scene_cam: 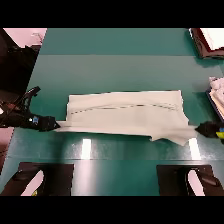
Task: Fold the shirts.
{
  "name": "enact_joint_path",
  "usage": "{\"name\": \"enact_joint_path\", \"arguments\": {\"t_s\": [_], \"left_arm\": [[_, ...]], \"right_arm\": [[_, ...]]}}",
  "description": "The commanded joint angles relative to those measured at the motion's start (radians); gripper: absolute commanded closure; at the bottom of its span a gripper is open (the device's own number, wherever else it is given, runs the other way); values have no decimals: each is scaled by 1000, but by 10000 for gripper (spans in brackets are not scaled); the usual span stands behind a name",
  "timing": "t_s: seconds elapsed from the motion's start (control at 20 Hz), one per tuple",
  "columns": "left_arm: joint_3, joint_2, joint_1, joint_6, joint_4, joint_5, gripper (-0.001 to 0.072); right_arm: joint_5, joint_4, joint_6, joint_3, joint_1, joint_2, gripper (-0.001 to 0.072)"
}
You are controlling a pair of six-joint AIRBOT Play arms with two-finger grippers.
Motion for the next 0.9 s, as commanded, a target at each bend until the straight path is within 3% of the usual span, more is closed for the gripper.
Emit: {"name": "enact_joint_path", "arguments": {"t_s": [0.0, 0.25, 0.6, 0.65, 0.7, 0.75, 0.8, 0.85], "left_arm": [[50, -141, 0, 15, -36, 146, 686], [173, -394, 0, 30, -57, 277, 686], [334, -607, 0, 75, -173, 407, 682], [340, -610, 0, 70, -193, 447, 459], [349, -610, 0, 71, -221, 476, 114], [367, -610, 0, 70, -250, 502, -13], [390, -610, 0, 70, -274, 511, -3], [415, -608, 0, 70, -286, 507, -3]], "right_arm": [[-134, 6, 5, 133, 100, -217, 700], [-206, 6, 5, 323, 176, -537, 700], [-213, 8, 50, 516, 186, -787, 698], [-219, 14, 50, 541, 186, -808, 692], [-233, 42, 50, 569, 183, -828, 587], [-249, 104, 50, 603, 172, -850, 302], [-263, 179, 49, 634, 154, -867, 167], [-270, 270, 47, 662, 133, -881, 167]]}}
